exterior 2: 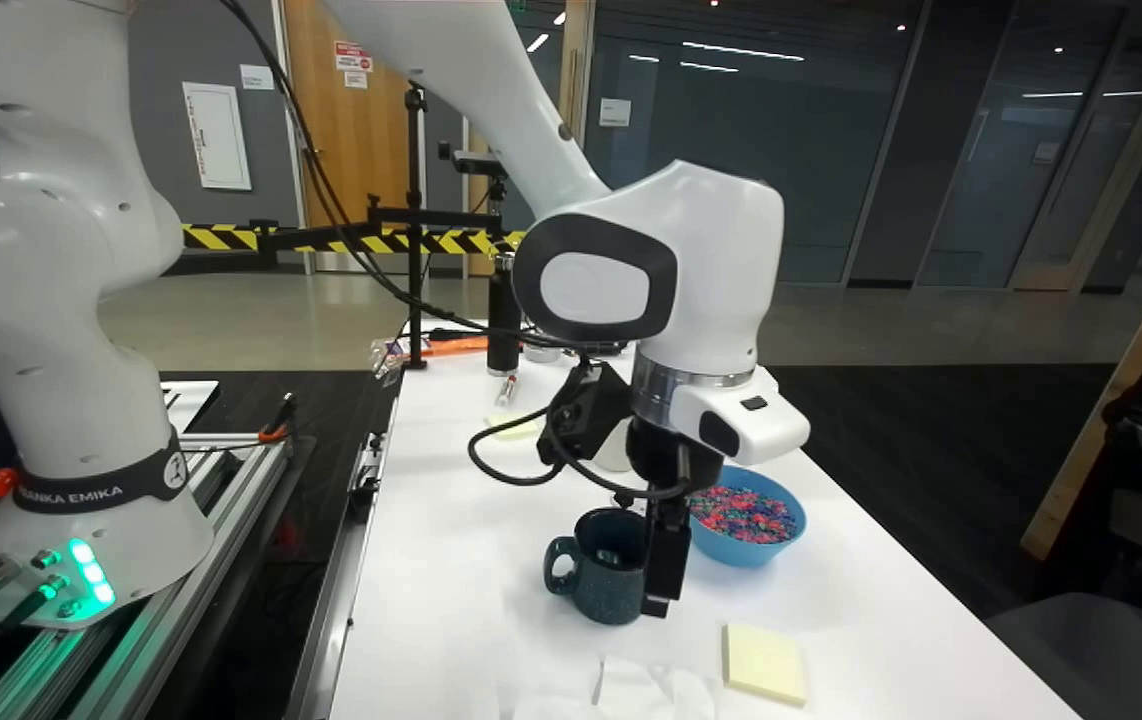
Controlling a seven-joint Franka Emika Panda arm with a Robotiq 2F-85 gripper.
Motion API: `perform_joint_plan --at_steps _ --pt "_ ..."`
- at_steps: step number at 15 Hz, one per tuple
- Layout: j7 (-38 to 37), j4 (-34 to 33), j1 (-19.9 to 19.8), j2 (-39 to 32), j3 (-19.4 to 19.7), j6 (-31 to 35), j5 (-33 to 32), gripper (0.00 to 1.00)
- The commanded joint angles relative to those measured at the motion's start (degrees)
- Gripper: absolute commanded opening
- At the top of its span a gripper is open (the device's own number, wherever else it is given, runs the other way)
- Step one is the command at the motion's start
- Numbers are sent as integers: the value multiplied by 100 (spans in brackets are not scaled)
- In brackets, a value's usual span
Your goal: Use the paper towel to wipe the table
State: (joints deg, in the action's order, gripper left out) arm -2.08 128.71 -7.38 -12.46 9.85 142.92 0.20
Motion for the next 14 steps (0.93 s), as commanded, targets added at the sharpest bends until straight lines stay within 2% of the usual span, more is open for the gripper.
perform_joint_plan --at_steps 1,14 --pt "123 6 65 195 -149 -226 -124 100" --pt "421 104 201 466 -490 -580 -83 100"
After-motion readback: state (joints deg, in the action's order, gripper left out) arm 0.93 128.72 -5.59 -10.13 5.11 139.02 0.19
